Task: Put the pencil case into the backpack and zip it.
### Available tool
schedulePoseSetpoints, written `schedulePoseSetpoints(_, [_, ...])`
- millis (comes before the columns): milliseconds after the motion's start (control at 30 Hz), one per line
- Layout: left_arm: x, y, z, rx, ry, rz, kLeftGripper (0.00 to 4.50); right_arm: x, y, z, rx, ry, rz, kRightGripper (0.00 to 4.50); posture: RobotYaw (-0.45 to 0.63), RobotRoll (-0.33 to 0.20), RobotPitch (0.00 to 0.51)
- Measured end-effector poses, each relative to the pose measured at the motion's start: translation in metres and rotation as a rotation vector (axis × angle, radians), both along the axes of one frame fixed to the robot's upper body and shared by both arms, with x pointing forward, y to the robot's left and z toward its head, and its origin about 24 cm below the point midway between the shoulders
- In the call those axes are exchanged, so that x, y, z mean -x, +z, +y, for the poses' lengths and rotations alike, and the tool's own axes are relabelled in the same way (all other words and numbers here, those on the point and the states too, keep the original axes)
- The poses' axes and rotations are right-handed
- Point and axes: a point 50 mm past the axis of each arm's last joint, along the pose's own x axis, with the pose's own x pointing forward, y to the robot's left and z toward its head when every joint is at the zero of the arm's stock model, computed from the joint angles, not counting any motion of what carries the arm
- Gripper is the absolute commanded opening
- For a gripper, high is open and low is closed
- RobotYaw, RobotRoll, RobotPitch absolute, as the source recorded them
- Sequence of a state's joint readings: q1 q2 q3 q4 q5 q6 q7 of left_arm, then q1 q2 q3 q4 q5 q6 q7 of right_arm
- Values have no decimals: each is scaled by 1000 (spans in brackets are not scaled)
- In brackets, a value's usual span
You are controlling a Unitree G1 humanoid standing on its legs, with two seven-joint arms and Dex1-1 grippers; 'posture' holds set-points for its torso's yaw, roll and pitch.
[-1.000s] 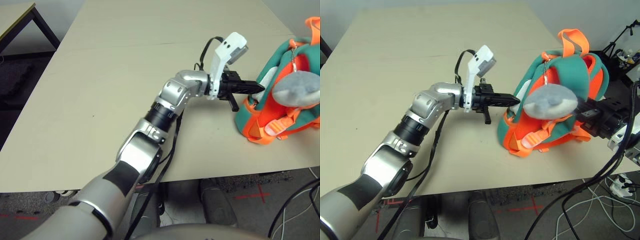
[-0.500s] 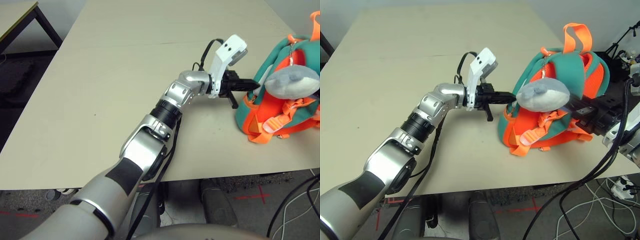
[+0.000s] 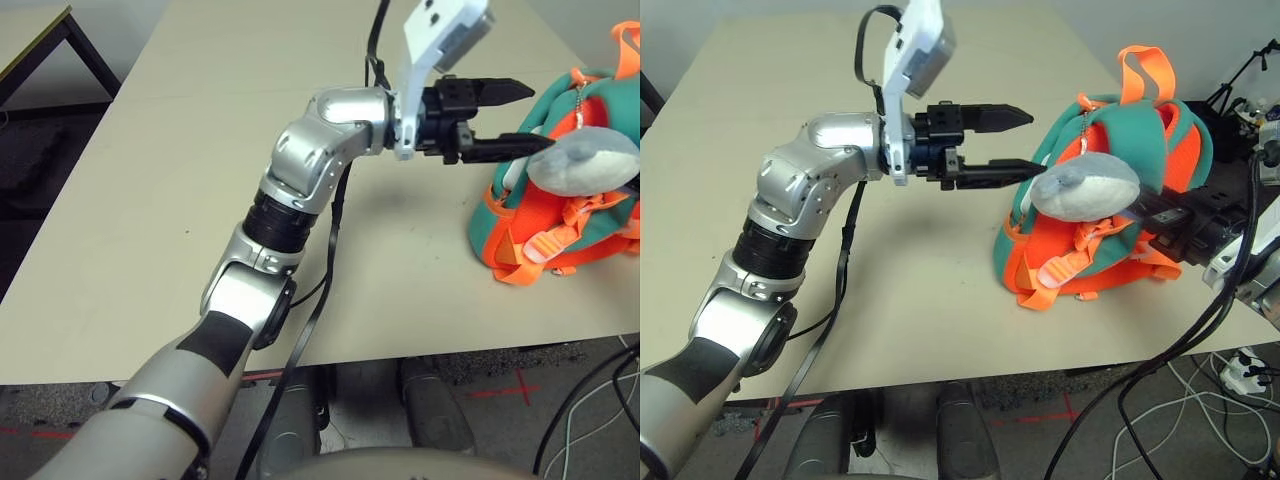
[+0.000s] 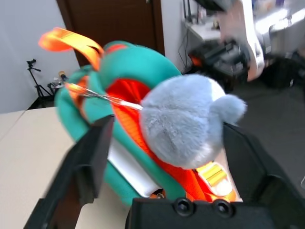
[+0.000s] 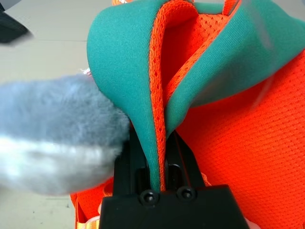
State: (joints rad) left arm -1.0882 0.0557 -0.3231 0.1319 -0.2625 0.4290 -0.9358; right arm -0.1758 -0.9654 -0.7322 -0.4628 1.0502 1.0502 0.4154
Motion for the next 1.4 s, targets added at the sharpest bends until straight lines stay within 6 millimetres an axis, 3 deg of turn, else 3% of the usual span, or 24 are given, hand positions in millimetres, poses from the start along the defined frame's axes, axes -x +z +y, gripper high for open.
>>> schedulePoseSetpoints(367, [7,-20,-26,-42,20,-58,4500,0,0,1,-1,-1,-1,98,-228,0,176])
schedulePoseSetpoints(967, [-2,-15,-27,29,91,-11,4500,-1,0,1,0,-4,-4,98,-211,0,166])
schedulePoseSetpoints(1033, [0,-14,-26,25,74,-11,4116,-1,0,1,0,-4,-5,98,-211,0,165])
schedulePoseSetpoints(1200, [4,-13,-26,20,48,-12,4500,-2,0,2,2,-4,-5,98,-213,0,164])
schedulePoseSetpoints(1300, [5,-14,-26,16,40,-10,3947,-2,0,2,3,-4,-6,98,-214,0,163])
schedulePoseSetpoints(1400, [7,-13,-26,19,30,-18,2937,-2,0,2,3,-5,-8,98,-216,0,161])
